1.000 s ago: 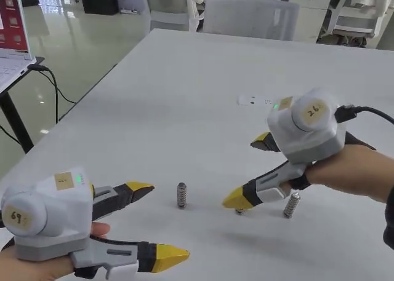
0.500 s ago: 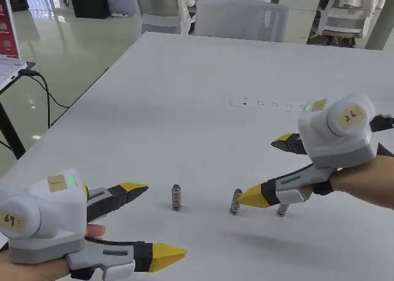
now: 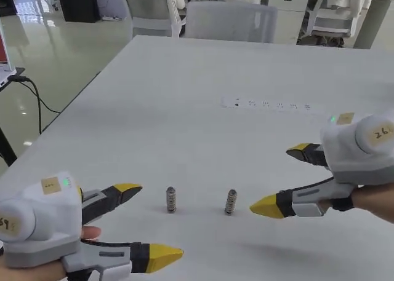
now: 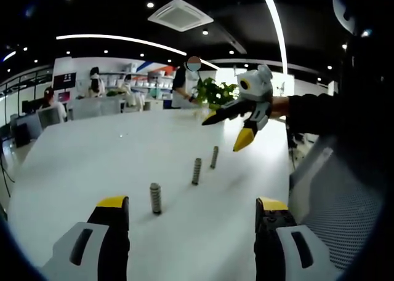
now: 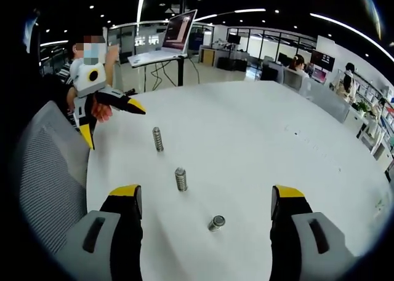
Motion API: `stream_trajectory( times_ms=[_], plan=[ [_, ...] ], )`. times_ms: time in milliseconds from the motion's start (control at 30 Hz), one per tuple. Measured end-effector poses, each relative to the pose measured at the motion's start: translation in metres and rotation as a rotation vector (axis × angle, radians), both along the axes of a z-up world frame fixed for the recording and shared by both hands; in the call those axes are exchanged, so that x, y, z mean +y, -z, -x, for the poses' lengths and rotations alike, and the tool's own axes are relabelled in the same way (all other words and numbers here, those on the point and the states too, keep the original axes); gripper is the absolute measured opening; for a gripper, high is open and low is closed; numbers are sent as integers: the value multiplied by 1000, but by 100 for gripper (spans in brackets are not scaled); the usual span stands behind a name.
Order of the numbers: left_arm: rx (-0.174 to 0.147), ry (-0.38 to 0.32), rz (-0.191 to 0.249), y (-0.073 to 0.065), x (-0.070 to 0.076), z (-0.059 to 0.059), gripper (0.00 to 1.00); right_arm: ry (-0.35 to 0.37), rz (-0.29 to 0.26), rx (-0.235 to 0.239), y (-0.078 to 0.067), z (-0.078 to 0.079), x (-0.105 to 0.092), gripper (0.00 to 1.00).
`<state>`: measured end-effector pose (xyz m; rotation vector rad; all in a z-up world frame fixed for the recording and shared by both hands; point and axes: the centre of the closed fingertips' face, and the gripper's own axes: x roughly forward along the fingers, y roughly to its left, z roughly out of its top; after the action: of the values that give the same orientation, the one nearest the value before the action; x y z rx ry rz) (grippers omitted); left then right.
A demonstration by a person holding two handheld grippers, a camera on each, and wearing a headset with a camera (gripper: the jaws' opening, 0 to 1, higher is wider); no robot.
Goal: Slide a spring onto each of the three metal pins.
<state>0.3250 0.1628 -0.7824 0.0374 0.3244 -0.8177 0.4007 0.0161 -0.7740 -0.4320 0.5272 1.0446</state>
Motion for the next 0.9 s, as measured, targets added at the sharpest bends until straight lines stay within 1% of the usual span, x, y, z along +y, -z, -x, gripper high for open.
stream_trajectory(
  times_ms=[233, 333, 567, 800, 900],
  plan=[
    [1, -3, 10, -2, -1, 0, 81, 17, -11, 6, 6, 8, -11, 86],
    [4, -3, 13, -1, -1, 0, 82, 9, -28, -4, 7, 12, -14, 86],
    [9, -5, 19, -2, -1, 1, 82, 5, -40, -4, 10, 23, -19, 86],
    [11, -4, 21, -1, -1, 3, 82, 2, -74, -15, 12, 31, -29, 86],
    [13, -7, 23, 0, 0, 4, 82, -13, -103, -29, 11, 36, -31, 85]
  ],
)
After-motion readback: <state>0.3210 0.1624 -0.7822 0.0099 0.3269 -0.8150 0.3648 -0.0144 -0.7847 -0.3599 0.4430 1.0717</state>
